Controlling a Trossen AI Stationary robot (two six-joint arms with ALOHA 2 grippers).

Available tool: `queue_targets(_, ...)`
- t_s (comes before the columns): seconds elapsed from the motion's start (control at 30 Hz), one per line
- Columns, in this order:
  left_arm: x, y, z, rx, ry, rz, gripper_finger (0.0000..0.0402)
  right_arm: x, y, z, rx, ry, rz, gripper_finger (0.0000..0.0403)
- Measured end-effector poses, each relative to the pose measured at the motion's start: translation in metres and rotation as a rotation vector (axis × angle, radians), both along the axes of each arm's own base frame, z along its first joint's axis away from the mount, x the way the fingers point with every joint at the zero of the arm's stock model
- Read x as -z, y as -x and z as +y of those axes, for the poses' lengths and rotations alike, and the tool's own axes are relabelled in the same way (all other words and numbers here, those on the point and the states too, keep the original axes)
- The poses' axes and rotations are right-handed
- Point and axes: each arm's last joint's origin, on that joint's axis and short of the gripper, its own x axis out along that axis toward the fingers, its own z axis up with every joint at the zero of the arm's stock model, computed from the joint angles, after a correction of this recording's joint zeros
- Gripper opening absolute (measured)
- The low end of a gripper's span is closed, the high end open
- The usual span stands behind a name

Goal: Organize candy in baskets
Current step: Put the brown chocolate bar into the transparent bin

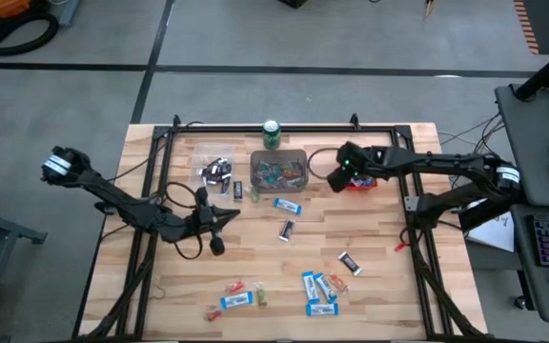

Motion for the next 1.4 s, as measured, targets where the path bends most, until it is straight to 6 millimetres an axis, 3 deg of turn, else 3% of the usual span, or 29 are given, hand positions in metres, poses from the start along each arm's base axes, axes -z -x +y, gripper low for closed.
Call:
queue_targets(0.2, 0.004, -0.002, -0.001, -0.003, 0.015, 0.010, 0.0000, -0.007, -0.018, 0.039, -0.182, 0.018, -0.048, 0.0194)
queue_targets(0.33, 0.008, -0.003, -0.002, -0.004, 0.014, 0.023, 0.0000, -0.009, -0.029, 0.072, -0.452, 0.101, -0.058, 0.0194)
queue_targets(0.47, 0.008, -0.004, -0.002, -0.004, 0.019, 0.012, 0.0000, -0.005, -0.040, 0.108, -0.731, 0.206, -0.054, 0.0194)
queue_targets(0.63, 0.006, -0.005, -0.002, -0.004, 0.030, -0.007, 0.0000, 0.006, -0.058, 0.133, -0.858, 0.293, -0.107, 0.0194)
queue_targets(0.8, 0.001, -0.005, -0.002, -0.012, 0.054, -0.056, 0.0000, 0.026, -0.080, 0.140, -0.901, 0.339, -0.153, 0.0194)
queue_targets(1.0, -0.015, -0.006, 0.000, -0.149, 0.021, -0.102, 0.0000, 0.058, -0.099, 0.138, -0.867, 0.327, -0.156, 0.0178)
queue_targets(1.17, -0.024, -0.009, -0.002, -0.145, -0.023, -0.094, 0.0000, 0.082, -0.105, 0.134, -0.740, 0.315, -0.112, 0.0145)
queue_targets(1.4, -0.012, -0.014, -0.005, -0.141, -0.036, -0.017, 0.0000, 0.097, -0.109, 0.132, -0.604, 0.348, -0.117, 0.0082)
